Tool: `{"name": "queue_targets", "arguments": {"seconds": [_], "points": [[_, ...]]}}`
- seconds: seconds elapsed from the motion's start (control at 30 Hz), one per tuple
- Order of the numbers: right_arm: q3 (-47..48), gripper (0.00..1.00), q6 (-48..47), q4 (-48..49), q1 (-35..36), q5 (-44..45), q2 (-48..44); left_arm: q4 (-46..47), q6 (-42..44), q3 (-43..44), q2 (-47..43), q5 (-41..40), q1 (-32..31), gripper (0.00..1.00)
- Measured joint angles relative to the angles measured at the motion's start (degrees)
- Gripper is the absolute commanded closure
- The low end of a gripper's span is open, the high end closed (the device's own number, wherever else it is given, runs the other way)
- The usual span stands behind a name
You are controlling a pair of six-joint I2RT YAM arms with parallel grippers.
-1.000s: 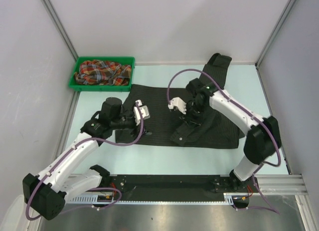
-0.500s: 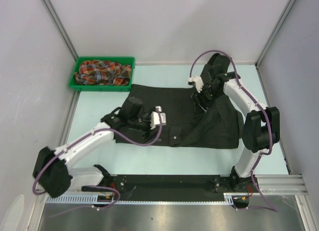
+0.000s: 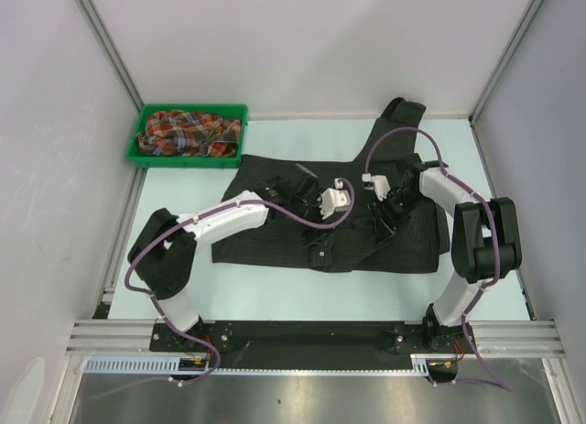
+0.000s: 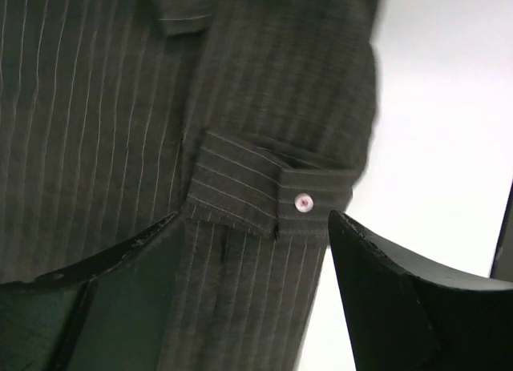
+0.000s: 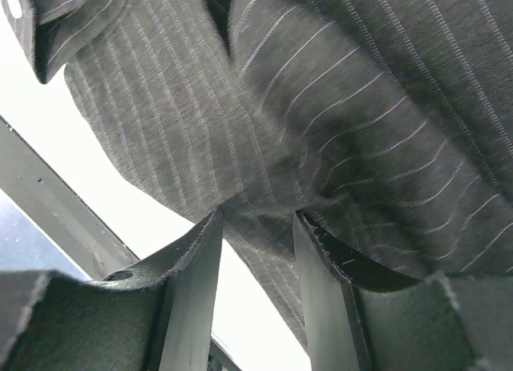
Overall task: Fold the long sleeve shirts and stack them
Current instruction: Fold the shirt
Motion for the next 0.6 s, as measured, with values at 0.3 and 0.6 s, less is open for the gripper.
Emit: {"name": "queue_targets", "arguments": {"seconds": [0.3, 0.6], "points": [[-5.4, 0.54, 2.1, 3.3, -0.6, -0.8, -3.1, 6.0, -22.1, -0.1, 5.6, -17.4, -4.2, 0.22], [-5.0, 0.48, 4.0, 4.4, -2.6, -2.8, -3.1, 8.2, -27.4, -0.7, 6.9, -25.0, -6.5, 0.56]]}}
